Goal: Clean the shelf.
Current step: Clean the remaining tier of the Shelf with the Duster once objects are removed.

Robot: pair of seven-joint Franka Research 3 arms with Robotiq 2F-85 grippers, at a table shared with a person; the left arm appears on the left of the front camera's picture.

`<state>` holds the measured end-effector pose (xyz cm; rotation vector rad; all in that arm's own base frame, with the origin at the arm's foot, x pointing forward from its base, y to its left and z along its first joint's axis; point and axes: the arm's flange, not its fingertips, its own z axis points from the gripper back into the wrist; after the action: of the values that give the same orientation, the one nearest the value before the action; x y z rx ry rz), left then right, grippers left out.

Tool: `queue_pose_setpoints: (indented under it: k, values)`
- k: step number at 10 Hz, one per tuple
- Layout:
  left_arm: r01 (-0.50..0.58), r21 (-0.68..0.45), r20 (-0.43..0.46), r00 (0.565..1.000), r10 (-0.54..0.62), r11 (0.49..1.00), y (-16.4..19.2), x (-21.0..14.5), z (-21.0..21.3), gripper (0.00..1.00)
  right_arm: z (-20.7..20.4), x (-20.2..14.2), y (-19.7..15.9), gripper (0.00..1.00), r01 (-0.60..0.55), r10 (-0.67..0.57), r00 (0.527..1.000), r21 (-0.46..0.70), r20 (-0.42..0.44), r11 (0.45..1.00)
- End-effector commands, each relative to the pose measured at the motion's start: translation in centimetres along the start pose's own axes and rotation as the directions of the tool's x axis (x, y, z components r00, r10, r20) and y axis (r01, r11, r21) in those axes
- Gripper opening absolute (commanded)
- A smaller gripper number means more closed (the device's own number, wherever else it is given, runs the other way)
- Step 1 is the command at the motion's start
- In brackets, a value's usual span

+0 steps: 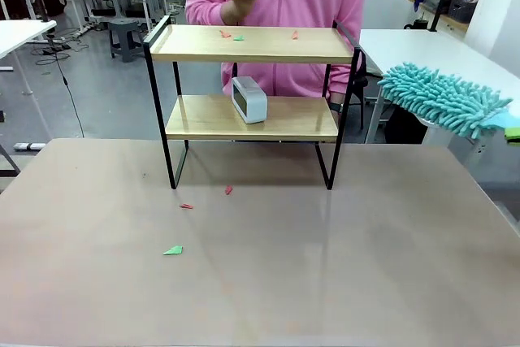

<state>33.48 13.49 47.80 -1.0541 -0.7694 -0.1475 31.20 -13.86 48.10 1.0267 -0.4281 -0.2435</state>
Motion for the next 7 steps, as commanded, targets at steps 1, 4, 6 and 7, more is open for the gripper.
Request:
queue_pose_setpoints:
  k: [1, 4, 6, 7]
  values:
    - [0.022, -0.015, 0.015, 1.0, -0.022, 1.0, 0.0, 0.0, -0.2, 1.0, 1.8, 2.2, 6.3, 0.12, -0.067, 0.065, 0.996, 0.02, 0.068, 0.998]
    - [0.022, -0.015, 0.015, 1.0, -0.022, 1.0, 0.0, 0.0, -0.2, 1.0, 0.9, 1.5, 17.8, 0.12, -0.292, 0.302, 0.948, -0.102, 0.103, 0.951]
    - [0.022, -0.015, 0.015, 1.0, -0.022, 1.0, 0.0, 0.0, -0.2, 1.0, -3.4, -1.0, 22.2, 0.12, -0.401, 0.412, 0.91, -0.169, 0.039, 0.9]
    - [0.022, -0.015, 0.015, 1.0, -0.022, 1.0, 0.0, 0.0, -0.2, 1.0, -5.3, -2.1, 23.0, 0.12, -0.419, 0.441, 0.895, -0.215, 0.064, 0.882]
